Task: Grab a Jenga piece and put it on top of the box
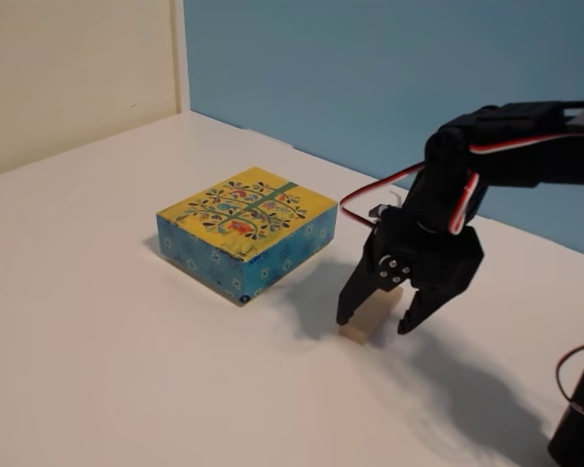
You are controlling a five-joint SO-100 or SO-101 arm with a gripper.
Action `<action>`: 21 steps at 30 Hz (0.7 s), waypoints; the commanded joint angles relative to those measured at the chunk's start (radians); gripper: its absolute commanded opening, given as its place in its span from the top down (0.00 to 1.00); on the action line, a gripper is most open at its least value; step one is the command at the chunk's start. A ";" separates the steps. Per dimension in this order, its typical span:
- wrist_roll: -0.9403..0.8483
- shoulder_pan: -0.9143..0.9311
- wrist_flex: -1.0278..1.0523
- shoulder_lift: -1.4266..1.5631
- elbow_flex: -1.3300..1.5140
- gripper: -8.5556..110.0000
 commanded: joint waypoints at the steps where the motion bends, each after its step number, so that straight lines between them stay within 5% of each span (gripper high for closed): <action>1: -0.020 0.003 -0.021 -0.003 -0.037 0.73; 21: 0.021 0.100 -0.100 -0.051 -0.170 0.72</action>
